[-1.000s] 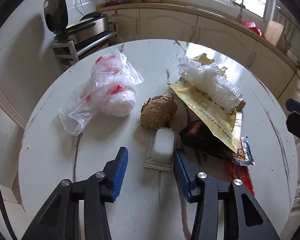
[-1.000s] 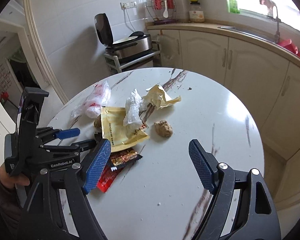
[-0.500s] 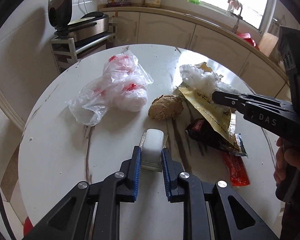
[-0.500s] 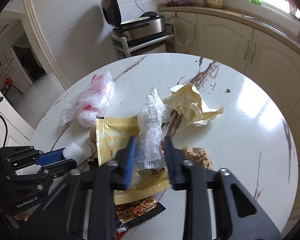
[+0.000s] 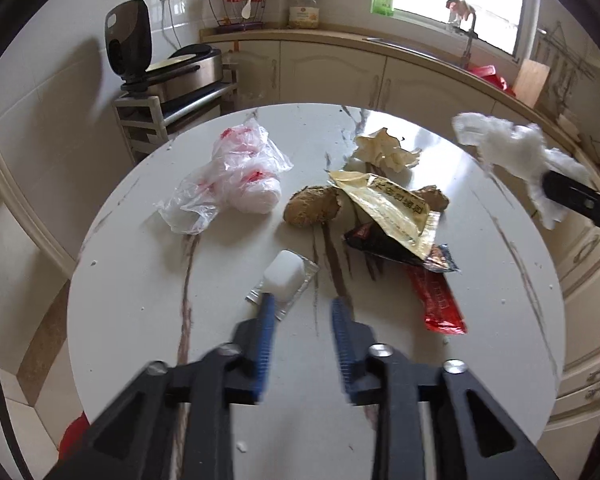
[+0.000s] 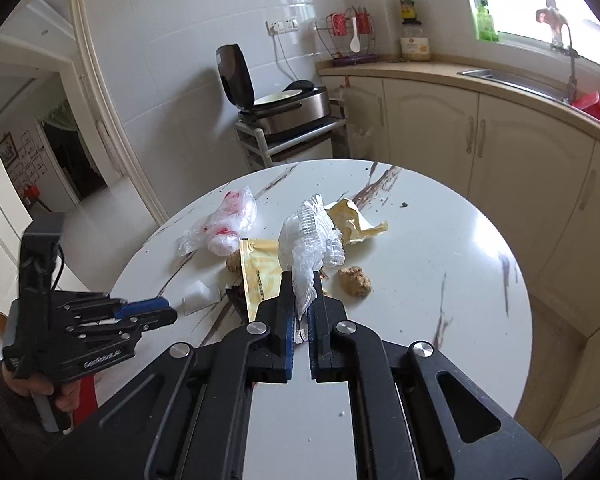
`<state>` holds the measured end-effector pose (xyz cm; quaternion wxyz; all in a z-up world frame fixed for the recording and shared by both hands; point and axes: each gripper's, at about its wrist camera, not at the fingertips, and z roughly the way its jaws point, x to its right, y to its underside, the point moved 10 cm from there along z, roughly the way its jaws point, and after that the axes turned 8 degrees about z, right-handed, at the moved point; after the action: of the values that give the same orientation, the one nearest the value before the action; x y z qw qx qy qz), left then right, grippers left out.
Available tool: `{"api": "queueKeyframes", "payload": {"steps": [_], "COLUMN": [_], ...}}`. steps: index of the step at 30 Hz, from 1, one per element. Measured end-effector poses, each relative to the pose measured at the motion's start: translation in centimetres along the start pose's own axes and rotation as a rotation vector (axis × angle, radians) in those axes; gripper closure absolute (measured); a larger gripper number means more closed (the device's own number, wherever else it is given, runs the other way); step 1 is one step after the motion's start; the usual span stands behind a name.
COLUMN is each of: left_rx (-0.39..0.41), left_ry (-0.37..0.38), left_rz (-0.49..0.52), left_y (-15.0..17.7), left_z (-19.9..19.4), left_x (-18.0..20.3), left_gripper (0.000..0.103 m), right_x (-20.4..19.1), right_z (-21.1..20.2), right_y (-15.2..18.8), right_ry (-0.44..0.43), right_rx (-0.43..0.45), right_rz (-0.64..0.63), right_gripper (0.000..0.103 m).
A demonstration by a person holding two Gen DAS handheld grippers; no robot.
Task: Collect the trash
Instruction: 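Carry the white cup and clear bag over the blue bin and open both grippers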
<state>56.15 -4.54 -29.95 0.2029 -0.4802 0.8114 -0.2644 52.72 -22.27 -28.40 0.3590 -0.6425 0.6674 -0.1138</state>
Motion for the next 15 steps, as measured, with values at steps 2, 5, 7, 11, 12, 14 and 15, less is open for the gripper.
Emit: {"api": "queueKeyframes", "payload": {"steps": [2,5,7,11,12,14,15], "left_rx": [0.034,0.027,0.029,-0.028,-0.019,-0.024,-0.022], "left_ry": [-0.071,-0.041,-0.016,-0.024,-0.009,0.010,0.015], "left_rz": [0.015,0.016,0.012,0.028,0.017,-0.011,-0.014], "left_y": [-0.2,-0.3,-0.6,-0.2,-0.3,0.0,-0.1], "left_z": [0.4,1.8,2.6,4.2,4.1,3.6,3.3], "left_x": [-0.7,-0.2,0.4,1.0,1.0,0.9,0.6], "left_gripper": [0.034,0.036,0.049,0.082,0.085,0.087,0.087], "right_x": [0.6,1.8,2.7,4.0,4.1,4.4,4.4], "right_z": [-1.2,-1.8,-1.8,-1.1,-0.9,-0.7,-0.7], "right_y": [0.9,2.1,2.8,3.4,3.4,3.4,3.4], "right_ry": [0.002,0.022,0.020,0.014,0.013,0.006,0.002], "right_rx": [0.004,-0.001,-0.010,-0.026,-0.027,-0.028,-0.025], "right_rz": [0.003,0.011,0.030,0.060,0.062,0.067,0.068], "right_gripper": [0.097,0.097,0.097,0.097,0.097,0.097,0.097]}}
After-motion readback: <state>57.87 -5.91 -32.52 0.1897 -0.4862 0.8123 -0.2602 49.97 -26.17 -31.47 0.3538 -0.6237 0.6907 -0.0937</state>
